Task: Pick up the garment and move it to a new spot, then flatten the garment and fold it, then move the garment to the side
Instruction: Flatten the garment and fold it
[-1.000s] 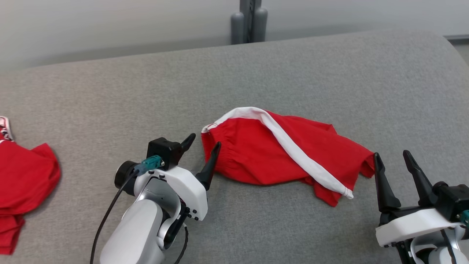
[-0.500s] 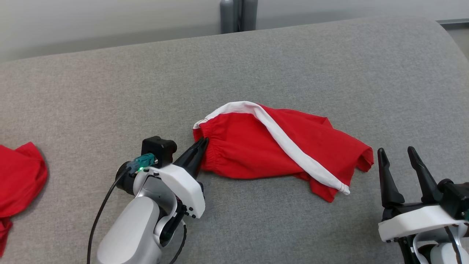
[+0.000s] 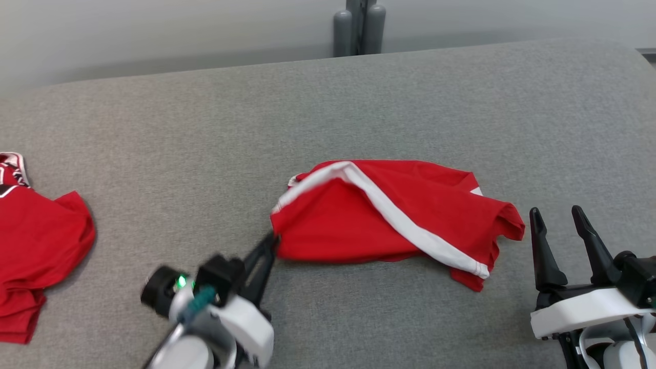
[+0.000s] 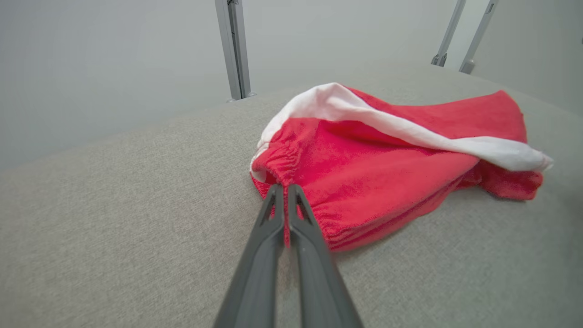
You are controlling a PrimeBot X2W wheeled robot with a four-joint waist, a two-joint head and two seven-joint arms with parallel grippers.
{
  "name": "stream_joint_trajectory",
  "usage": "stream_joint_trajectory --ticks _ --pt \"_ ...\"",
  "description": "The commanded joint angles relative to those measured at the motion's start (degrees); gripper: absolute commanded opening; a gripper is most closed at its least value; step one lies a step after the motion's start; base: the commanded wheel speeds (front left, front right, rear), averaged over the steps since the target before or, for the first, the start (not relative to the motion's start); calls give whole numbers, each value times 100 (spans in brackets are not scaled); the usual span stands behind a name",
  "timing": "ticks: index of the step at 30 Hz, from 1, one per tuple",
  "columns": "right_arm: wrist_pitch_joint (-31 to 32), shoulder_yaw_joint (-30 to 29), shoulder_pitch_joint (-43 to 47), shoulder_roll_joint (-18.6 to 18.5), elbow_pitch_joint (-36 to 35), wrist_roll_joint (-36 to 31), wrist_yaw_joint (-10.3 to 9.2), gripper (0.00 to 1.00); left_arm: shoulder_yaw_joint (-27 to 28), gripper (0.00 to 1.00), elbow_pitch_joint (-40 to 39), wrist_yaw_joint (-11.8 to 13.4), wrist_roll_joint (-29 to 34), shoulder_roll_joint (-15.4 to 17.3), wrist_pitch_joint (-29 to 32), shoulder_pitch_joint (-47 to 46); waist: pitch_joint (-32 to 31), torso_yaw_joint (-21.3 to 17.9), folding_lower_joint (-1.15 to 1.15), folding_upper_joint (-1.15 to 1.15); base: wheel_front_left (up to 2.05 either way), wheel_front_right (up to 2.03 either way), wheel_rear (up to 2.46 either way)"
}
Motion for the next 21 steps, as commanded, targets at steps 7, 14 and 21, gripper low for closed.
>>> stream_joint_trajectory --ticks 7,14,21 --pt "109 -51 30 -24 -103 -48 1 100 -455 0 -449 245 258 170 184 1036 -35 236 0 0 0 0 0" --pt "192 -45 -10 -24 -179 -102 1 100 -489 25 33 215 15 -61 114 1103 -73 330 0 0 0 0 0" --pt "253 -8 95 -24 -277 -195 1 100 -130 100 -31 391 -309 -250 -386 1131 -248 356 0 0 0 0 0"
